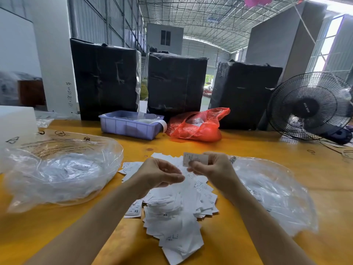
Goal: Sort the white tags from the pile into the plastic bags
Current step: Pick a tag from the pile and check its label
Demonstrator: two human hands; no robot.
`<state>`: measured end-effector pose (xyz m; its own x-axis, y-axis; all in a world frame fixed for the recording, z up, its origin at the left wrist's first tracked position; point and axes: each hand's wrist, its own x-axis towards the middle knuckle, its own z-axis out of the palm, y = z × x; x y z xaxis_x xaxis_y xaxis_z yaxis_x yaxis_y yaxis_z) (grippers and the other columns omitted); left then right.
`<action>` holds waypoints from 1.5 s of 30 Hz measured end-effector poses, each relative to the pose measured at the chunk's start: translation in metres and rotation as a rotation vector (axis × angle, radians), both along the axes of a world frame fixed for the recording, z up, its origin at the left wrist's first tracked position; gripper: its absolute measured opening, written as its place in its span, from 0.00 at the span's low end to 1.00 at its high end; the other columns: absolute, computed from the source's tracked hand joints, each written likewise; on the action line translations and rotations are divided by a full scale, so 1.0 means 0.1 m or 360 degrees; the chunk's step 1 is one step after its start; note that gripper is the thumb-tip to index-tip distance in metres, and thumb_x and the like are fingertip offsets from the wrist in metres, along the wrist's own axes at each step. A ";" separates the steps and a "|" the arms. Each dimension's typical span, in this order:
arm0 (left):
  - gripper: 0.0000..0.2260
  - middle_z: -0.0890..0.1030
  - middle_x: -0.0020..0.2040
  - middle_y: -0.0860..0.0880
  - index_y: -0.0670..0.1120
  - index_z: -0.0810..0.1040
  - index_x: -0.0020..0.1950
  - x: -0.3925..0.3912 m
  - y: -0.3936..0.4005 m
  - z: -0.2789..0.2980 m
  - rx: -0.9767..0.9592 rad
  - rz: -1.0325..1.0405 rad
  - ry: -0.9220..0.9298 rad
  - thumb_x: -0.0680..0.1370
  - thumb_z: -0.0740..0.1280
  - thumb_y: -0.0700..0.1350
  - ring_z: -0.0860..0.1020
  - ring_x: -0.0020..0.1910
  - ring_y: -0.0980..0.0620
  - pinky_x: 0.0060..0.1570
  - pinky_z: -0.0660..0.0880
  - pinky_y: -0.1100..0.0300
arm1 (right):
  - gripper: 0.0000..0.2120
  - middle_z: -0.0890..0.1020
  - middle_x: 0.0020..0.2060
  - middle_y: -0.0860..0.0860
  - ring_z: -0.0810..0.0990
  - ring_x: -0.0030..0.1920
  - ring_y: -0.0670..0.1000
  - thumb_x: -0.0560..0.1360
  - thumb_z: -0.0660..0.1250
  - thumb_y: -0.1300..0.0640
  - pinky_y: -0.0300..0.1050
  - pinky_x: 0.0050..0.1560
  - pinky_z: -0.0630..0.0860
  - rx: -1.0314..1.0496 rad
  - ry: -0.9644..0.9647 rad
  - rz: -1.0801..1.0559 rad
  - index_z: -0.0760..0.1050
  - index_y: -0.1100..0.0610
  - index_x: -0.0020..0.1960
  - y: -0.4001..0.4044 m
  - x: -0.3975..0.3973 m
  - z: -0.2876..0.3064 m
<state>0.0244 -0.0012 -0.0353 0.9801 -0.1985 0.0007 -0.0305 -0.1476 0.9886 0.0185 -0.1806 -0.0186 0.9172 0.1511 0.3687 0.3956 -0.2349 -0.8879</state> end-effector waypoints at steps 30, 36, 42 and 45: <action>0.10 0.83 0.33 0.48 0.45 0.83 0.34 0.02 -0.04 0.01 -0.0504 0.0115 0.0098 0.55 0.77 0.42 0.81 0.32 0.55 0.41 0.73 0.61 | 0.07 0.83 0.34 0.53 0.80 0.32 0.46 0.71 0.71 0.67 0.33 0.34 0.77 0.0166 -0.0221 -0.0124 0.79 0.56 0.39 0.03 0.00 0.01; 0.11 0.82 0.30 0.53 0.44 0.81 0.40 0.02 -0.08 0.01 -0.0460 0.0194 0.0014 0.61 0.76 0.40 0.80 0.30 0.59 0.29 0.73 0.70 | 0.06 0.83 0.34 0.52 0.81 0.32 0.46 0.71 0.72 0.66 0.35 0.34 0.77 0.0203 -0.0208 -0.0124 0.78 0.57 0.40 0.03 -0.01 0.01; 0.09 0.82 0.31 0.53 0.43 0.80 0.42 0.02 -0.09 0.02 -0.0467 0.0215 -0.0025 0.64 0.75 0.37 0.80 0.30 0.59 0.31 0.74 0.71 | 0.04 0.83 0.35 0.57 0.81 0.34 0.52 0.71 0.72 0.65 0.39 0.32 0.77 0.0031 -0.0201 -0.0192 0.78 0.59 0.41 0.04 0.00 -0.03; 0.10 0.82 0.31 0.52 0.42 0.80 0.42 0.01 -0.09 0.03 -0.0468 0.0220 -0.0023 0.64 0.76 0.36 0.80 0.30 0.59 0.32 0.74 0.69 | 0.05 0.83 0.35 0.57 0.81 0.34 0.51 0.71 0.72 0.65 0.42 0.34 0.78 0.0038 -0.0218 -0.0199 0.78 0.57 0.40 0.04 -0.01 -0.02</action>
